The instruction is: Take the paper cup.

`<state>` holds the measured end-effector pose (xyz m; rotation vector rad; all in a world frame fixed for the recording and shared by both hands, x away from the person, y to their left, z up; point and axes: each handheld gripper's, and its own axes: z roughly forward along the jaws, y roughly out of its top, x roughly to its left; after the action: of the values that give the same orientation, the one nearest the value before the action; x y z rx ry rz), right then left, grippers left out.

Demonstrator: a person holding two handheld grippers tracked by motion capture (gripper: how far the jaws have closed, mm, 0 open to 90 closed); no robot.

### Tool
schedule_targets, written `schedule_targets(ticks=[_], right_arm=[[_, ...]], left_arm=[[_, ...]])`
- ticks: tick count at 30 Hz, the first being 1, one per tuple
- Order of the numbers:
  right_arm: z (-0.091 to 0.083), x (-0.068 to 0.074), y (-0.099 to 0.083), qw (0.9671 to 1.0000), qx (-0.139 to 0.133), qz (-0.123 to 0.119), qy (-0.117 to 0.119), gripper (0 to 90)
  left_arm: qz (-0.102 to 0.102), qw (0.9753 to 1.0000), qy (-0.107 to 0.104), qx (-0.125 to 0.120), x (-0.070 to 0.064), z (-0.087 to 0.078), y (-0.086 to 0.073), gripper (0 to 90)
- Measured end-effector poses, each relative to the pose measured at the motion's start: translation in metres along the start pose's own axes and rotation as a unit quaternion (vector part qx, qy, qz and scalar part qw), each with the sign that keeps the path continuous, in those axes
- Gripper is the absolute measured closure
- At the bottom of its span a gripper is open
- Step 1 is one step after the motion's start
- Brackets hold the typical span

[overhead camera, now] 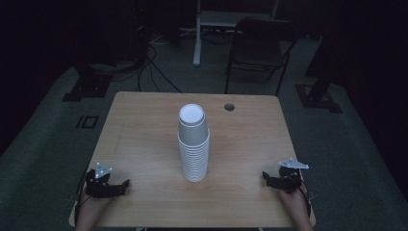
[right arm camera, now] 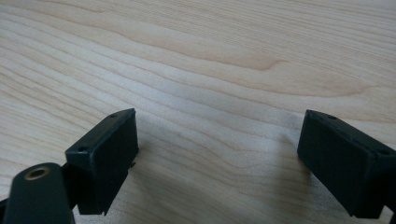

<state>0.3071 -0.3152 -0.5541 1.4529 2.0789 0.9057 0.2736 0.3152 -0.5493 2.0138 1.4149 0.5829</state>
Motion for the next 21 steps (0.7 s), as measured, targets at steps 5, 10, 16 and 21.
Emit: schedule_targets(ticks=[5,10,16,21], right_arm=[[0.0,0.0,0.0,1.0,0.0,0.0,0.0,11.6],[0.0,0.0,0.0,1.0,0.0,0.0,0.0,11.6],[0.0,0.0,0.0001,1.0,0.0,0.0,0.0,11.6],[0.0,0.0,0.0001,1.0,0.0,0.0,0.0,11.6]], left_arm=[[0.0,1.0,0.0,0.0,-0.0001,-0.0001,0.0,1.6],[0.008,0.9999,-0.008,-0.001,-0.0018,-0.0016,-0.0014,1.8],[0.009,0.9997,-0.024,0.001,-0.0041,-0.0026,0.0001,1.9],[0.016,0.9994,-0.03,0.003,-0.0071,-0.0024,0.0026,1.9]])
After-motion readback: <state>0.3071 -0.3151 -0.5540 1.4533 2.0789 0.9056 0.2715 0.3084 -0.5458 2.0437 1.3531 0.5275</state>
